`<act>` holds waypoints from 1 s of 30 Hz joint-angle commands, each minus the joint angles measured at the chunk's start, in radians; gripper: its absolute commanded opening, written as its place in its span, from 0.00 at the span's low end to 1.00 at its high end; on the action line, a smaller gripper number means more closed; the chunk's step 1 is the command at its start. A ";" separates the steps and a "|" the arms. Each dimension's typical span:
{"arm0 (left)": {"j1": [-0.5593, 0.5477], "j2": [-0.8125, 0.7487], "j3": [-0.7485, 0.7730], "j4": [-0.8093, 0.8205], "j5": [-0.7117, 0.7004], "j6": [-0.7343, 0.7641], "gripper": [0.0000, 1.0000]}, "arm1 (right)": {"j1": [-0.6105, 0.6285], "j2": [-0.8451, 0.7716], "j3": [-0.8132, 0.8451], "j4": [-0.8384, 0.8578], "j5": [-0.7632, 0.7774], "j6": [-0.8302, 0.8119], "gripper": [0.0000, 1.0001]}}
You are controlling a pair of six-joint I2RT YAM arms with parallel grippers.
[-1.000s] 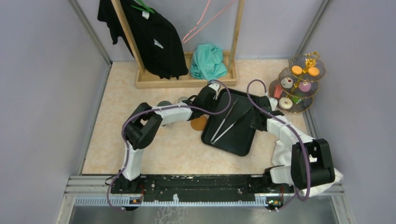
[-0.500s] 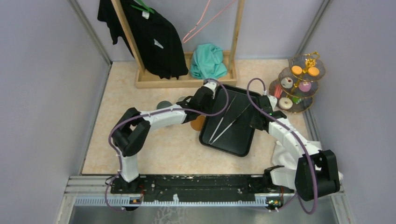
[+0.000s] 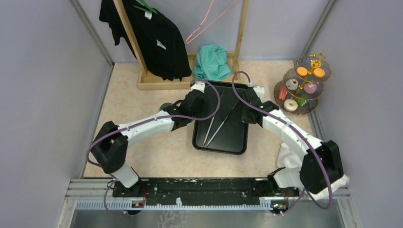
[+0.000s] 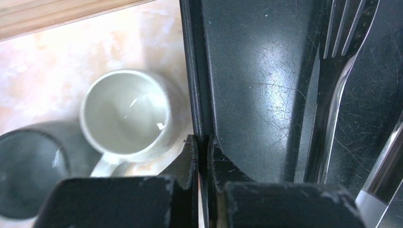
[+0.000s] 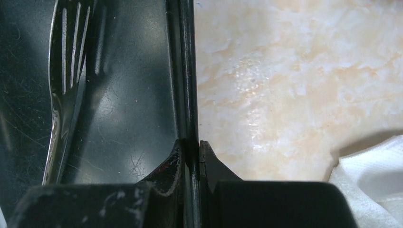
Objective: Serve the afternoon tea
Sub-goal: Pick up the tray from the center of the board.
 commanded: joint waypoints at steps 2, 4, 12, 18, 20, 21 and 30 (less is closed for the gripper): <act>-0.038 -0.120 -0.033 -0.052 -0.036 -0.025 0.00 | 0.092 0.089 0.170 0.102 0.042 0.012 0.00; -0.038 -0.150 -0.043 -0.081 -0.071 -0.041 0.00 | 0.119 0.124 0.221 0.101 0.046 0.006 0.00; -0.037 -0.235 -0.054 -0.204 -0.211 -0.122 0.00 | 0.212 0.284 0.420 0.095 0.036 -0.041 0.00; -0.038 -0.304 -0.066 -0.314 -0.315 -0.196 0.00 | 0.272 0.434 0.575 0.079 0.023 -0.069 0.00; -0.038 -0.334 -0.077 -0.353 -0.347 -0.226 0.00 | 0.296 0.482 0.639 0.063 0.022 -0.076 0.00; -0.037 -0.352 -0.086 -0.368 -0.361 -0.240 0.00 | 0.308 0.504 0.671 0.055 0.022 -0.080 0.00; -0.037 -0.498 -0.146 -0.554 -0.455 -0.411 0.00 | 0.442 0.728 1.027 -0.053 0.037 -0.109 0.00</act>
